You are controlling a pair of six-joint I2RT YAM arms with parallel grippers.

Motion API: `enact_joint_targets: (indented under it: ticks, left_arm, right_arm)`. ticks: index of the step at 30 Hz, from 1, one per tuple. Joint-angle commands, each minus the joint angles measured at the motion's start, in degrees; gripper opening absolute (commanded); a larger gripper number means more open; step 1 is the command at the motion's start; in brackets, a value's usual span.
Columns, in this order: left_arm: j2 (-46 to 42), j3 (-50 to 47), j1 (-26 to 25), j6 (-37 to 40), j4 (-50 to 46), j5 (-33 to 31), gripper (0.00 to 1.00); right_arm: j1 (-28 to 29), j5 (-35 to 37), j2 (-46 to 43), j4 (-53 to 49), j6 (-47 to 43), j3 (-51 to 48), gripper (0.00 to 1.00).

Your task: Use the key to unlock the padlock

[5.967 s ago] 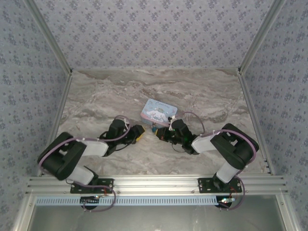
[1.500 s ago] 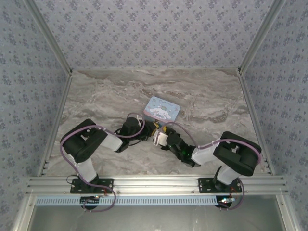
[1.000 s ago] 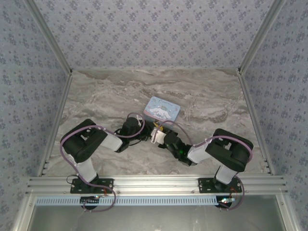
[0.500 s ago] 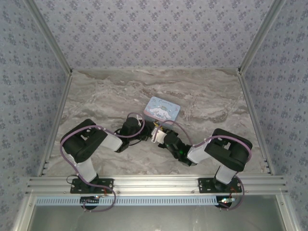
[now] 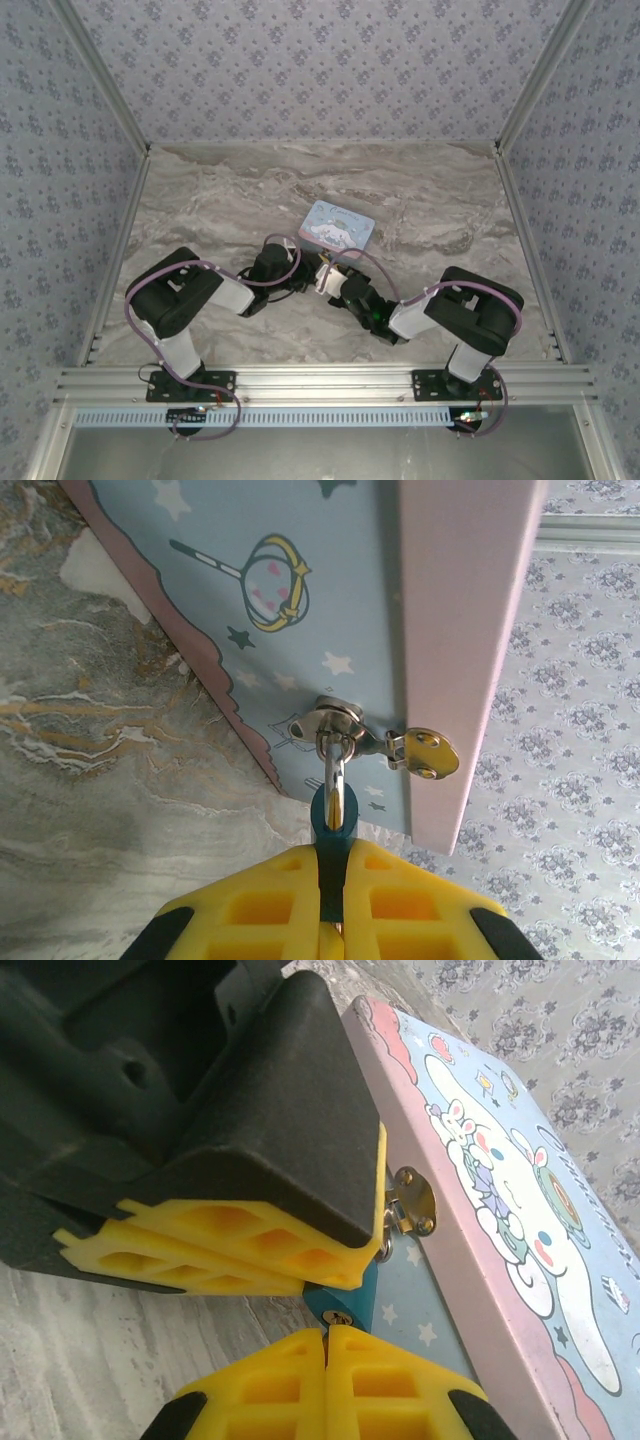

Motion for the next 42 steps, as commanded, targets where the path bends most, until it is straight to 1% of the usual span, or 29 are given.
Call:
enact_joint_targets:
  ticks: [1, 9, 14, 22, 34, 42]
  left_arm:
    - [-1.15, 1.23, -0.55, 0.07, 1.89, 0.37, 0.09]
    - [-0.97, 1.22, -0.59, -0.06, 2.07, 0.39, 0.09]
    - [-0.97, 1.26, -0.59, -0.06, 2.03, 0.39, 0.09]
    - [-0.71, 1.23, -0.58, -0.06, 2.16, 0.4, 0.09]
    - [-0.58, 1.27, -0.59, -0.07, 2.25, 0.31, 0.09]
    - [-0.36, 1.13, -0.56, 0.0, 2.16, 0.13, 0.09]
  right_arm:
    - [-1.02, 0.11, -1.41, -1.38, 5.23, 0.55, 0.0]
    - [-2.41, -4.02, -2.42, -2.78, 11.69, 0.91, 0.0]
    - [-3.58, -8.81, -2.49, -2.24, 14.51, 0.77, 0.0]
    - [-5.56, -14.14, -1.92, -2.15, 19.35, 1.26, 0.0]
    - [-9.77, -22.49, -0.53, 1.34, 27.03, 0.9, 0.0]
    - [-10.42, -24.09, 0.01, 1.59, 27.66, 0.97, 0.0]
